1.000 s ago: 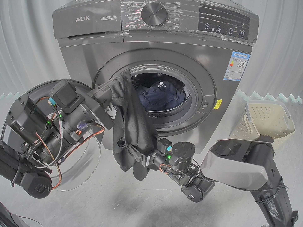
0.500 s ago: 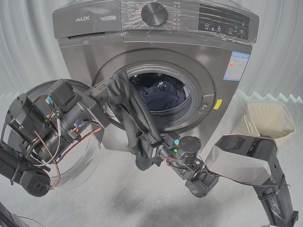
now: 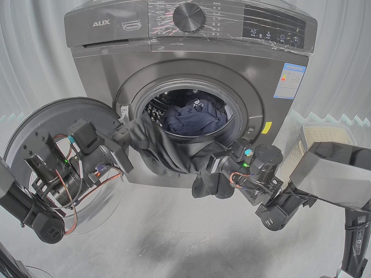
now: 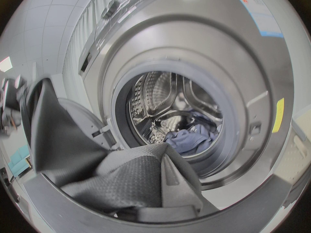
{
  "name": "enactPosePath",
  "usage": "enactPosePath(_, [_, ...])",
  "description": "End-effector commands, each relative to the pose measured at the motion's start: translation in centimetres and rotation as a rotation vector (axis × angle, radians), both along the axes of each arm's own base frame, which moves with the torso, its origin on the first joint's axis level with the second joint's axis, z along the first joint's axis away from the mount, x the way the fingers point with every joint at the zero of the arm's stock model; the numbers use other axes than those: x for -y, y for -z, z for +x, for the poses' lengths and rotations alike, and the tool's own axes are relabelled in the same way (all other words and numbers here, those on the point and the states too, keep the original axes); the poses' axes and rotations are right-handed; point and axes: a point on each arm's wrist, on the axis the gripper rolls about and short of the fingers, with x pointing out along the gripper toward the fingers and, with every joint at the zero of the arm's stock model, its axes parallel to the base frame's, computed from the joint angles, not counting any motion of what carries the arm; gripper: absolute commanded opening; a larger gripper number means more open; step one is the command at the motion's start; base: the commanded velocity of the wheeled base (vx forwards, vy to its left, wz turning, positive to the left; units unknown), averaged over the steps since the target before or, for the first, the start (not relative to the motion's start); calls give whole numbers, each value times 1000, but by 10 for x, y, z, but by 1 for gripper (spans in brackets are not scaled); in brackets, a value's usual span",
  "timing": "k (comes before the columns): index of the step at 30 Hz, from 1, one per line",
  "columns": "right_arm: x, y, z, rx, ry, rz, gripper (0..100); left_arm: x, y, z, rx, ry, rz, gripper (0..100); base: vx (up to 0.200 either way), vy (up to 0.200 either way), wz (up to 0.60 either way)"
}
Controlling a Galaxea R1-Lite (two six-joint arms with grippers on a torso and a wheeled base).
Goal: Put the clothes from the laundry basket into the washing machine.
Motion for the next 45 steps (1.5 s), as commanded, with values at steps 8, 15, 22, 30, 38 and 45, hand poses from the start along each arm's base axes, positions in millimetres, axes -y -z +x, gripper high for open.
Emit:
enactPosePath(8, [16, -55, -24, 90, -4, 69, 0, 1, 63, 10, -207, 39, 130, 0, 0, 0, 0])
enactPosePath(15, [17, -59, -27, 95, -8, 72, 0, 0, 72, 7, -231, 38, 163, 100, 0, 0, 0])
enactPosePath(22, [23, -65, -19, 113, 19, 77, 0, -4, 112, -3, -347, 82, 294, 100, 0, 0, 0])
enactPosePath(30, [23, -67, -17, 123, 24, 82, 0, -8, 121, -16, -377, 137, 346, 100, 0, 0, 0])
enactPosePath(38, [19, -69, -19, 129, 11, 91, 0, -13, 133, -31, -403, 230, 421, 100, 0, 0, 0])
enactPosePath(45, [9, -65, -35, 110, -36, 82, 0, -4, 117, -10, -302, 204, 366, 100, 0, 0, 0])
